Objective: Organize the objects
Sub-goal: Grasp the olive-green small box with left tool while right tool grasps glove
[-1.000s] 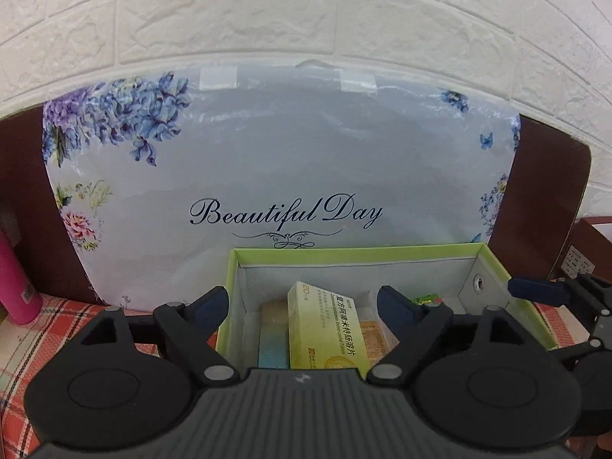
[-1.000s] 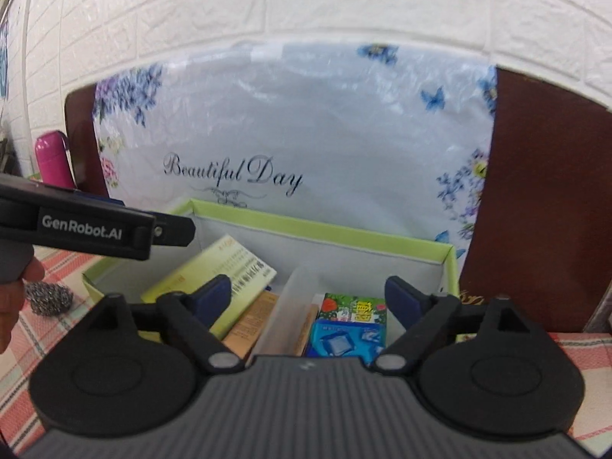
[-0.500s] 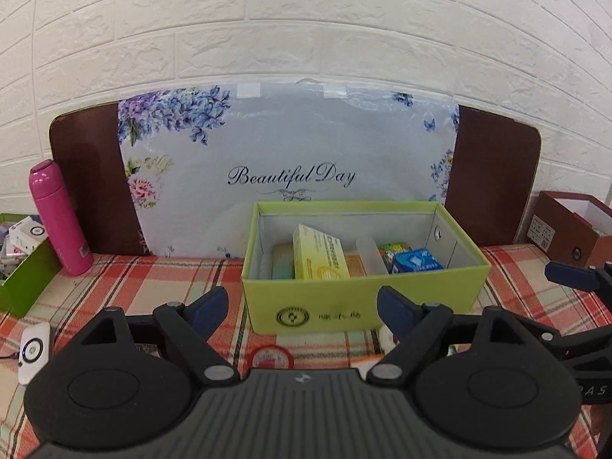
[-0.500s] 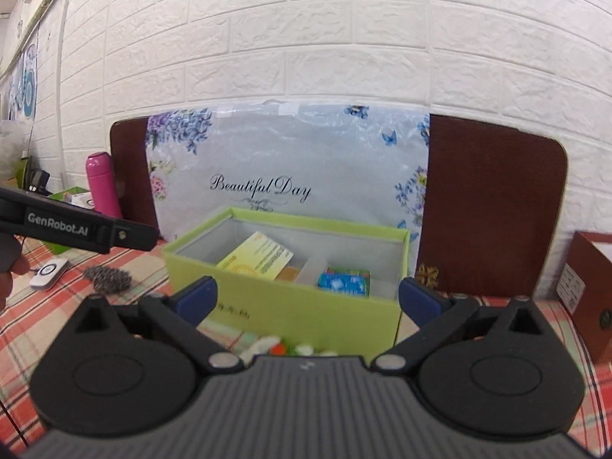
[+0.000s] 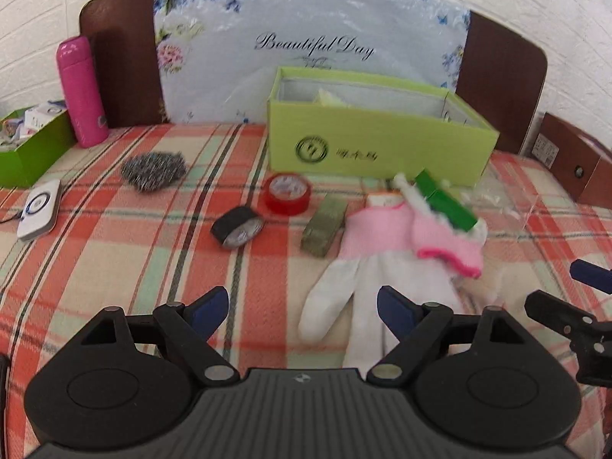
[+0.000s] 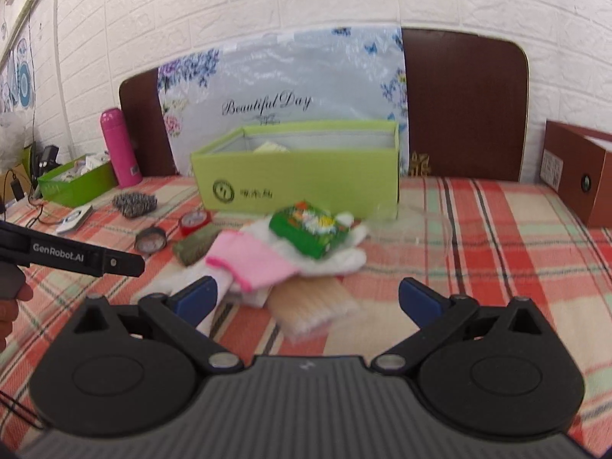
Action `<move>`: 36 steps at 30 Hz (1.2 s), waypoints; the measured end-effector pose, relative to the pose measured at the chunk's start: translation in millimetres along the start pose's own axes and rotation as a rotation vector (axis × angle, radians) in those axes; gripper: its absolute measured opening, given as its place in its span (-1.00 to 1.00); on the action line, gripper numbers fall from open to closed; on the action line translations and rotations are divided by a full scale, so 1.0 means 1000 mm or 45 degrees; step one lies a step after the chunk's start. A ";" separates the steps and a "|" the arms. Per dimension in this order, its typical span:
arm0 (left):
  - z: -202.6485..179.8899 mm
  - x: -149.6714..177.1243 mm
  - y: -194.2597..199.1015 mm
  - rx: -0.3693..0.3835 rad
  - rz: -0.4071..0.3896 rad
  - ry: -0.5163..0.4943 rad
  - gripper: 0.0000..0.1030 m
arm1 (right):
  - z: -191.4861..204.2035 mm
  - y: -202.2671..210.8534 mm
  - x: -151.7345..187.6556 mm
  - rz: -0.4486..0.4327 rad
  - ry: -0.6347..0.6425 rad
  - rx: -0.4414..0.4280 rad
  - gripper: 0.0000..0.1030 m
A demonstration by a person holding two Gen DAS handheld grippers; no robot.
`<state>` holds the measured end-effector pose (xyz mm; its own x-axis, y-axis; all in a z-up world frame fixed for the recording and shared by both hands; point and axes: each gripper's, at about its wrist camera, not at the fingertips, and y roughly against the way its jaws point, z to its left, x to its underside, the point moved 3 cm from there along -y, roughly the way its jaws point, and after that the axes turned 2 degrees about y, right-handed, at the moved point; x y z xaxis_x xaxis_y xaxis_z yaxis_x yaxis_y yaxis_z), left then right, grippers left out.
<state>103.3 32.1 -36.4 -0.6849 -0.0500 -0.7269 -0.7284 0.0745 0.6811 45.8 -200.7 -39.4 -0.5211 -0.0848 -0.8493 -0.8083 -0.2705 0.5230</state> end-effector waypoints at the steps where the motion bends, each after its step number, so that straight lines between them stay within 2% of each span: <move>1: 0.004 0.004 0.000 -0.014 0.009 0.008 0.71 | 0.005 -0.001 0.004 0.016 0.004 -0.018 1.00; 3: 0.014 0.008 0.000 -0.043 0.022 0.027 0.71 | 0.020 -0.006 0.007 0.040 0.032 -0.067 0.98; 6: 0.027 0.008 0.005 -0.073 0.011 0.068 0.71 | 0.046 -0.017 0.004 0.051 0.096 -0.109 0.84; 9: 0.034 0.007 0.008 -0.062 -0.004 0.097 0.71 | 0.069 -0.036 0.003 0.087 0.136 -0.180 0.66; 10: 0.034 0.006 0.009 -0.056 -0.005 0.097 0.71 | 0.074 -0.042 0.003 0.102 0.149 -0.188 0.45; 11: 0.034 0.005 0.009 -0.047 -0.010 0.092 0.71 | 0.078 -0.046 0.004 0.122 0.161 -0.189 0.01; 13: 0.031 0.001 0.007 -0.021 -0.028 0.070 0.71 | 0.081 -0.050 0.006 0.164 0.161 -0.191 -0.65; 17: 0.019 -0.017 -0.004 0.055 -0.081 0.015 0.71 | 0.065 -0.028 0.005 0.138 0.119 -0.231 -0.75; 19: 0.010 -0.028 -0.017 0.096 -0.092 -0.012 0.70 | 0.052 -0.009 0.004 0.105 0.121 -0.194 -0.76; 22: -0.005 -0.042 -0.043 0.134 -0.069 -0.033 0.65 | 0.030 0.015 0.009 0.111 0.082 -0.149 -0.76; 25: -0.017 -0.048 -0.069 0.116 -0.027 -0.071 0.53 | 0.009 0.032 0.023 0.154 0.046 -0.066 -0.76; 26: -0.018 -0.049 -0.078 0.101 -0.005 -0.074 0.39 | 0.003 0.035 0.029 0.174 0.030 -0.045 -0.76; 28: -0.017 -0.047 -0.092 0.108 0.061 -0.061 -0.16 | -0.006 0.039 0.037 0.199 0.008 -0.008 -0.75; 29: -0.015 -0.045 -0.094 0.115 0.076 -0.048 -0.41 | -0.009 0.042 0.039 0.192 -0.003 0.010 -0.72; 30: -0.013 -0.043 -0.090 0.112 0.057 -0.049 -0.54 | -0.011 0.044 0.040 0.181 -0.011 0.018 -0.65; 32: -0.010 -0.038 -0.081 0.132 0.091 -0.043 -0.55 | -0.011 0.044 0.037 0.158 -0.016 0.017 -0.25; 36: -0.010 -0.011 -0.044 0.166 0.143 -0.072 -0.55 | 0.005 0.038 0.029 0.117 0.056 -0.047 -0.04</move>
<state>142.9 19.9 -57.5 -0.7569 0.0219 -0.6532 -0.6360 0.2053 0.7439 -1.7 -209.1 -43.7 -0.5795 -0.1523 -0.8006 -0.7467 -0.2944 0.5964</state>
